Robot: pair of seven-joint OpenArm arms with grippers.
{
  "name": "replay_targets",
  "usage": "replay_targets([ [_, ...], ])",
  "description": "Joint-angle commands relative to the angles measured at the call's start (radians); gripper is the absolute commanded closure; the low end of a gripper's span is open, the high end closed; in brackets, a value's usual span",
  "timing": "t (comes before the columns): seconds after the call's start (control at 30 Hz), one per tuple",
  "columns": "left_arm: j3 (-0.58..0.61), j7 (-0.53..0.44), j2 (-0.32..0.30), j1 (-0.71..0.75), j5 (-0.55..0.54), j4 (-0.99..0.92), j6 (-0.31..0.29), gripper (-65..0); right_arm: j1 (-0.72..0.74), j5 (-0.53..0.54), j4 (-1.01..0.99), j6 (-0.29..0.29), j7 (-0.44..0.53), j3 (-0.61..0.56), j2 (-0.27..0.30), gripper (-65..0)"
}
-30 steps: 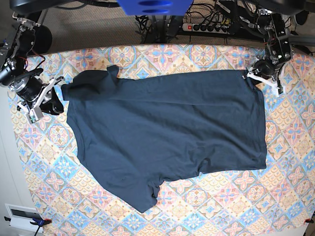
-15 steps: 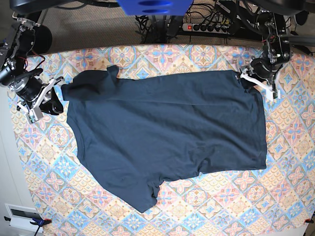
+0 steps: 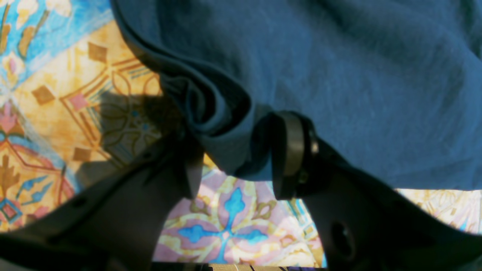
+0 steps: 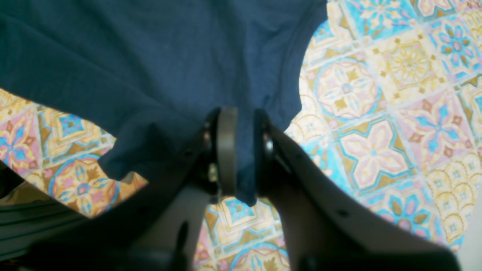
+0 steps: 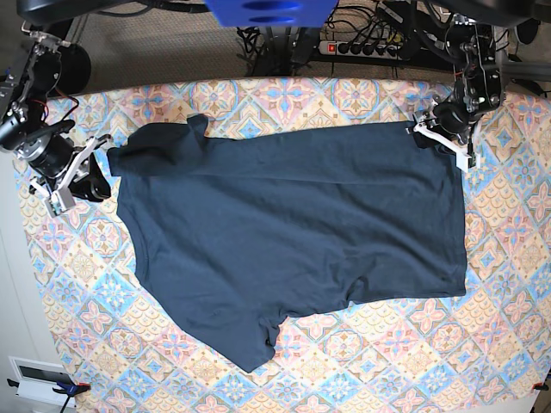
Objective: Layout the t-shirt on the table in an organized manner, then fold the t-shirt properly
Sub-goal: 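Slide the left gripper along the shirt side and regrasp the fabric, then pull the grasped side fabric outward with the left gripper to smooth it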
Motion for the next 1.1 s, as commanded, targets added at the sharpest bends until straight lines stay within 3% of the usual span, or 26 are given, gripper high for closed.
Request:
replay_targets([
  [0.0, -0.005, 0.0, -0.011, -0.006, 0.007, 0.002, 0.006, -27.6, 0.011, 0.019, 0.013, 0.003, 0.023, 0.011, 0.02, -8.3],
  [0.1, -0.005, 0.0, -0.011, -0.026, -0.004, 0.005, 0.003, -25.2, 0.014, 0.019, 0.013, 0.003, 0.023, 0.01, 0.02, -8.3],
  [0.17, -0.01, 0.001, -0.012, -0.026, -0.027, 0.064, -0.066, -15.5, 0.014, 0.019, 0.013, 0.003, 0.023, 0.01, 0.02, -8.3],
  [0.23, -0.021, 0.008, -0.012, -0.009, -0.058, 0.145, -0.147, 0.0, 0.014, 0.019, 0.013, 0.003, 0.023, 0.011, 0.02, -8.3],
  [0.4, -0.128, 0.011, -0.008, -0.103, -0.122, 0.11, -0.155, 0.0, 0.008, 0.019, 0.012, 0.003, 0.025, 0.011, 0.024, -8.3],
  [0.63, -0.152, 0.043, -0.006, -0.408, -0.148, -0.432, -0.155, 0.0, 0.006, 0.019, 0.012, 0.003, 0.025, 0.011, 0.02, -8.3],
  [0.8, -0.148, 0.043, 0.005, -0.503, -0.148, -0.556, -0.155, 0.0, 0.006, 0.019, 0.012, 0.003, 0.023, 0.011, 0.02, -8.3],
  [0.93, -0.148, 0.043, 0.017, -0.511, -0.148, -0.539, -0.153, -16.6, 0.005, 0.019, 0.013, 0.003, 0.023, 0.006, 0.019, -8.3],
  [1.07, -0.148, 0.041, 0.02, -0.509, -0.153, -0.493, -0.153, -47.7, 0.005, 0.019, 0.013, 0.003, 0.023, 0.005, 0.019, -8.3],
])
